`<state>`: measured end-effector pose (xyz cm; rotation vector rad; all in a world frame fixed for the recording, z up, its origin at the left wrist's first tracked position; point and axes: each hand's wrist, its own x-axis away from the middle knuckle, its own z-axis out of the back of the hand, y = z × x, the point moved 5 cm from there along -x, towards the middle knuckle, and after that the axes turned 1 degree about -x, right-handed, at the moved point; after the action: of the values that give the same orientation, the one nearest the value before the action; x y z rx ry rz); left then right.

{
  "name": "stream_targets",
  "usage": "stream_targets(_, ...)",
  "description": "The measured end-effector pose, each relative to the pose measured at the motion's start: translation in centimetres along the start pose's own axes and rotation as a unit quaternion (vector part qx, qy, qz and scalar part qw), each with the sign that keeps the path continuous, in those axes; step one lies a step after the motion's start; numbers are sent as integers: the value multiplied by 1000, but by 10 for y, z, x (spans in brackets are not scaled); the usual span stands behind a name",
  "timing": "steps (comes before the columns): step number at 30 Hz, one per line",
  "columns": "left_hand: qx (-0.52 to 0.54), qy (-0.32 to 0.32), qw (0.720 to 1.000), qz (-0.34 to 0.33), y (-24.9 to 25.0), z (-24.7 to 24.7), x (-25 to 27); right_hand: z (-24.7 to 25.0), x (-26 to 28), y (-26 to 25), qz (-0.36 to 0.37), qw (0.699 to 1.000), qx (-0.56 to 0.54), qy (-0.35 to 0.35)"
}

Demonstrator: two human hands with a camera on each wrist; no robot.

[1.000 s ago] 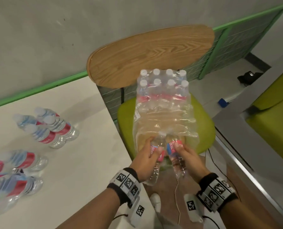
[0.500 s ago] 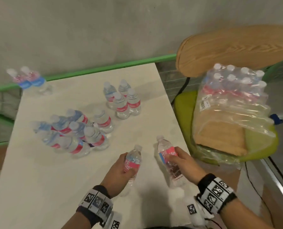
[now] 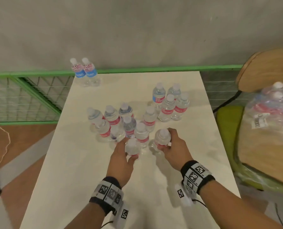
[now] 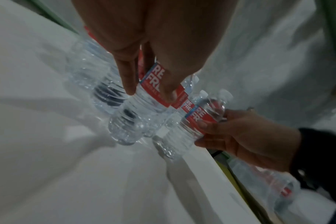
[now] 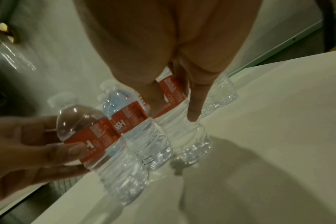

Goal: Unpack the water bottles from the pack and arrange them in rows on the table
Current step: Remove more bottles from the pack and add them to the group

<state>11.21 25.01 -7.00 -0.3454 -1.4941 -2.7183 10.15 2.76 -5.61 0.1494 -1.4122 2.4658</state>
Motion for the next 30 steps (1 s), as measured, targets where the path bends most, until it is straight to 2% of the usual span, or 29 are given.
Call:
stream_targets(2,-43,1,999,-25,8,-6,-9,-5,-12,-6,13,1000,12,9)
stream_targets(6,-79,4,997,-26,18,-14,-22,-6,-31,-15,25,999,25,21)
stream_targets(18,-91,18,995,-37,22,-26,-34,-4,-50,-13,30,997,58,31)
stream_targets(25,-34,2,999,-23,5,-28,-32,6,-54,-10,7,999,38,-11)
stream_targets(29,-59,-3,998,-12,5,-26,-23,20,-40,2,-27,999,26,-30)
stream_targets(30,-63,-8,998,9,3,-26,-20,26,-33,8,-32,999,27,-33)
